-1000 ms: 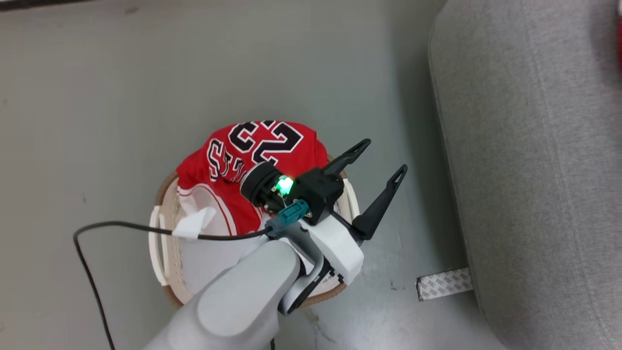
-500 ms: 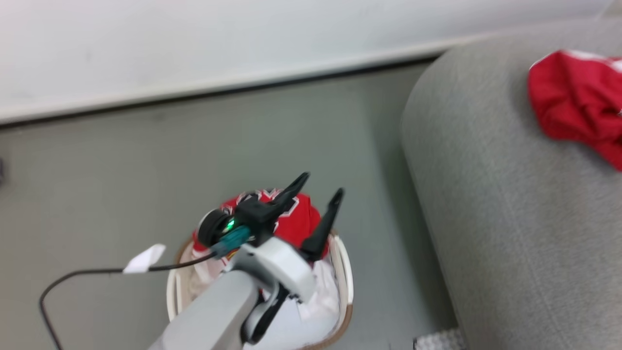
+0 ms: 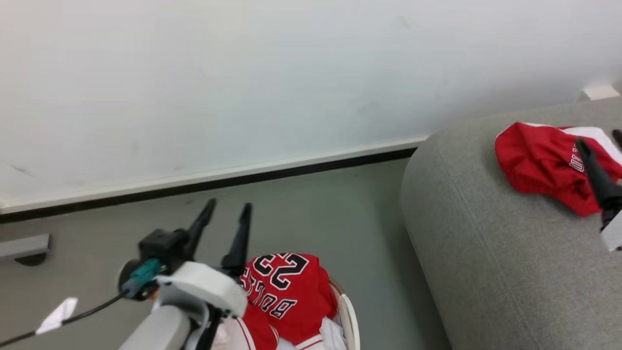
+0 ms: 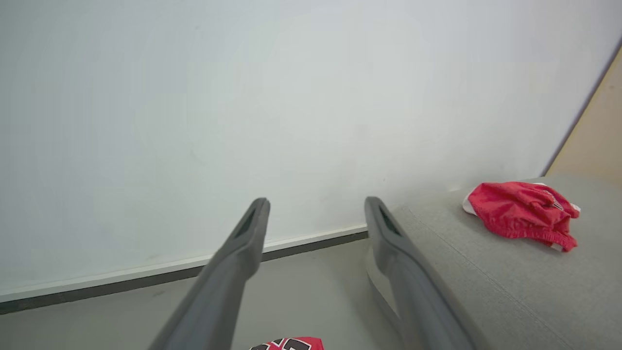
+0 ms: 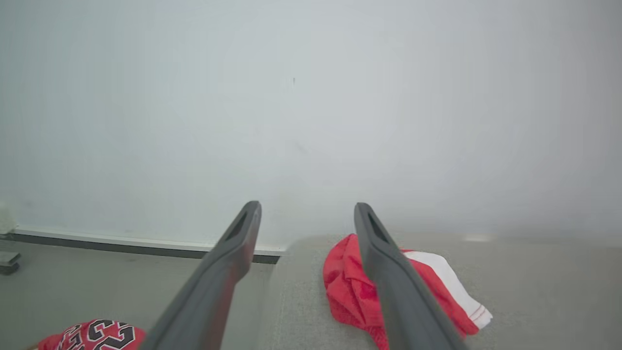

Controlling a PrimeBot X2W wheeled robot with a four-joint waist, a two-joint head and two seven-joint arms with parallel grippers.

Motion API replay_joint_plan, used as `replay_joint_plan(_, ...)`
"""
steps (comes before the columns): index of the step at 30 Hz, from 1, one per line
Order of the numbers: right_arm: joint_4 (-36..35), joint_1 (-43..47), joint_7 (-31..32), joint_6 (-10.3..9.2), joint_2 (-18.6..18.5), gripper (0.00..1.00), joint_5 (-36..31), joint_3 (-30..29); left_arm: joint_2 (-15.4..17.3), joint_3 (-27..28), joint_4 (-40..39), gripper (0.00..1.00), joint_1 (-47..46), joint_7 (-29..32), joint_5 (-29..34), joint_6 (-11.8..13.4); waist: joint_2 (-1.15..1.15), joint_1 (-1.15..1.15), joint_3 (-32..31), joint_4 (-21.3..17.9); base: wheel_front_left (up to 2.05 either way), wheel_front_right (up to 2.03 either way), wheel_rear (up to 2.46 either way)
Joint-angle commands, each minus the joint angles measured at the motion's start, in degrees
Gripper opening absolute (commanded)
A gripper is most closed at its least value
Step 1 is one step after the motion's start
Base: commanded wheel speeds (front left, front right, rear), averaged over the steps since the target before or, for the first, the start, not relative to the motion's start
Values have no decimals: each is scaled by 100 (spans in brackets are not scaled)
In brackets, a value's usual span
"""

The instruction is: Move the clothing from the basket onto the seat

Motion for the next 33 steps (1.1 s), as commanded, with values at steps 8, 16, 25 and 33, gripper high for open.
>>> replay_joint_plan(8, -899, 1248, -150, 2, 648, 100, -683, -1314, 50, 1037, -552, 100, 944, -9, 385, 238, 0, 2, -167, 157, 0, 0, 0)
replay_joint_plan(16, -2065, 3124, -153, 2, 1903, 100, -2445, -3179, -326, 1903, -852, 100, 1732, -9, 1001, 139, 0, 2, -266, 260, 0, 0, 0)
replay_joint_plan(25, -2578, 4282, -146, 1, 2933, 100, -3607, -3949, -957, 2686, -1019, 100, 2390, -9, 1795, -241, 0, 2, -269, 361, 0, 0, 0)
replay_joint_plan(33, -2513, 4381, -147, 1, 3177, 100, -3872, -4124, -1267, 3114, -914, 100, 2503, -9, 2213, -563, 0, 2, -185, 397, 0, 0, 0)
